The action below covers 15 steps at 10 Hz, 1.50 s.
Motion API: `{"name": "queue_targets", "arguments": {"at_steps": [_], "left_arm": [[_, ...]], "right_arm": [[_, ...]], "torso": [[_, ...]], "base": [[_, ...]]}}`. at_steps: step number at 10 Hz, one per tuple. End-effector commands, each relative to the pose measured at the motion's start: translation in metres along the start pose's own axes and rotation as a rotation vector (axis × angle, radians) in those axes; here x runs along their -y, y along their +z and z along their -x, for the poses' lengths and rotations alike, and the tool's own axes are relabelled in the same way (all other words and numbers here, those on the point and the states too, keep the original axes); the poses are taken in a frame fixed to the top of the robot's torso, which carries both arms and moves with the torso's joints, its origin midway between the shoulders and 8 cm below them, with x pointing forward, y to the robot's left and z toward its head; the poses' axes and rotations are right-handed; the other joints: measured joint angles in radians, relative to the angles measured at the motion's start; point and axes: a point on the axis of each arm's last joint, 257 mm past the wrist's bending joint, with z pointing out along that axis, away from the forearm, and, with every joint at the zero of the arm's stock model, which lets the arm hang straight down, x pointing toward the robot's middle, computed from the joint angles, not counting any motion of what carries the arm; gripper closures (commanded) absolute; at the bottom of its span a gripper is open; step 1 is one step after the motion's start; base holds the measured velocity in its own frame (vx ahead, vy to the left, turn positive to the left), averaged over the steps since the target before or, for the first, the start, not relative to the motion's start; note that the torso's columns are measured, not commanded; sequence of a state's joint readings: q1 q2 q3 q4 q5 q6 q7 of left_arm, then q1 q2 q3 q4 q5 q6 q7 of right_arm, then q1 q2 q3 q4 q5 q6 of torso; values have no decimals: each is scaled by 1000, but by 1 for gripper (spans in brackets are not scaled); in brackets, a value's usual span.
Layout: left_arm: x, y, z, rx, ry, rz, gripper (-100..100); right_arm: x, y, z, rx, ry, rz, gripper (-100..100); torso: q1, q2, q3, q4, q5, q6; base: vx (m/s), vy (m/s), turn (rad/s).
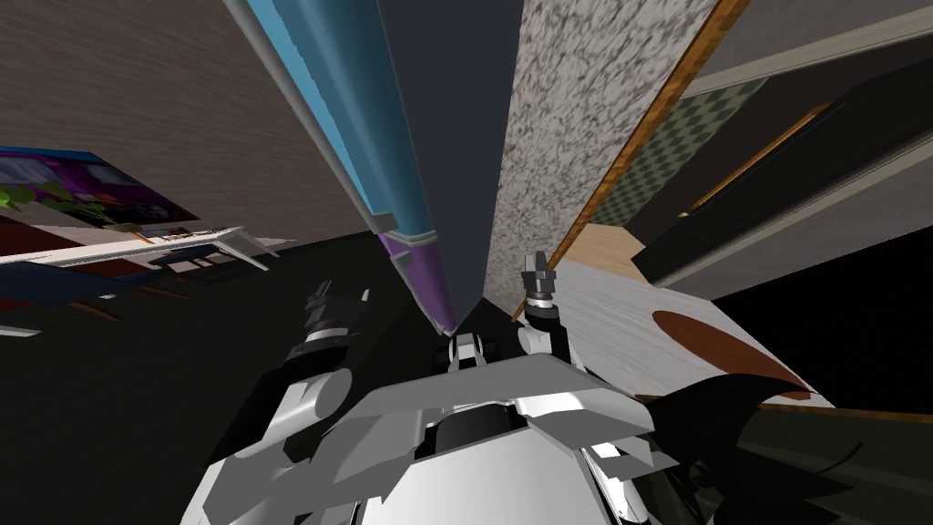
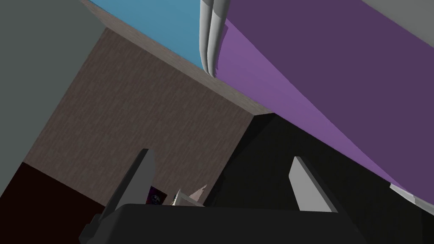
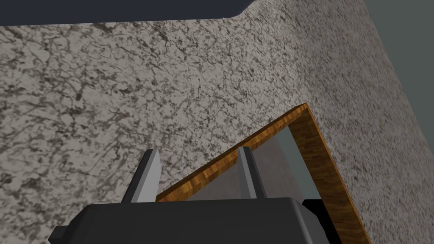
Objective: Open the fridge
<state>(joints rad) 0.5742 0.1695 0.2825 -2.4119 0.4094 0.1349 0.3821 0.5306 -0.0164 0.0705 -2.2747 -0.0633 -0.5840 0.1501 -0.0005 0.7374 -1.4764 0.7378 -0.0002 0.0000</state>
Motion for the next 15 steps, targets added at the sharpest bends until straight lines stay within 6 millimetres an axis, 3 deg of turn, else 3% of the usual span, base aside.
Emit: {"name": "queue_targets", "arguments": {"at_steps": [1, 5, 8, 11, 15], "left_arm": [[-16, -7, 21, 53, -55, 76, -100], [-31, -17, 41, 111, -128, 166, -100], [-33, -22, 43, 125, -163, 212, -100], [-25, -24, 30, 103, -174, 234, -100], [-1, -23, -7, 26, -161, 222, -100]], "right_arm": [[0, 0, 0, 0, 0, 0, 0], [0, 0, 0, 0, 0, 0, 0], [0, 0, 0, 0, 0, 0, 0], [0, 0, 0, 0, 0, 0, 0], [0, 0, 0, 0, 0, 0, 0]], "torso": [[1, 1, 1, 0, 0, 0], [1, 0, 0, 0, 0, 0], [1, 2, 1, 0, 0, 0], [1, 1, 1, 0, 0, 0], [1, 1, 1, 0, 0, 0]], "base": [[73, -142, 71], [83, -139, 70], [68, -122, 54], [41, -91, 41], [31, -51, 22]]}}
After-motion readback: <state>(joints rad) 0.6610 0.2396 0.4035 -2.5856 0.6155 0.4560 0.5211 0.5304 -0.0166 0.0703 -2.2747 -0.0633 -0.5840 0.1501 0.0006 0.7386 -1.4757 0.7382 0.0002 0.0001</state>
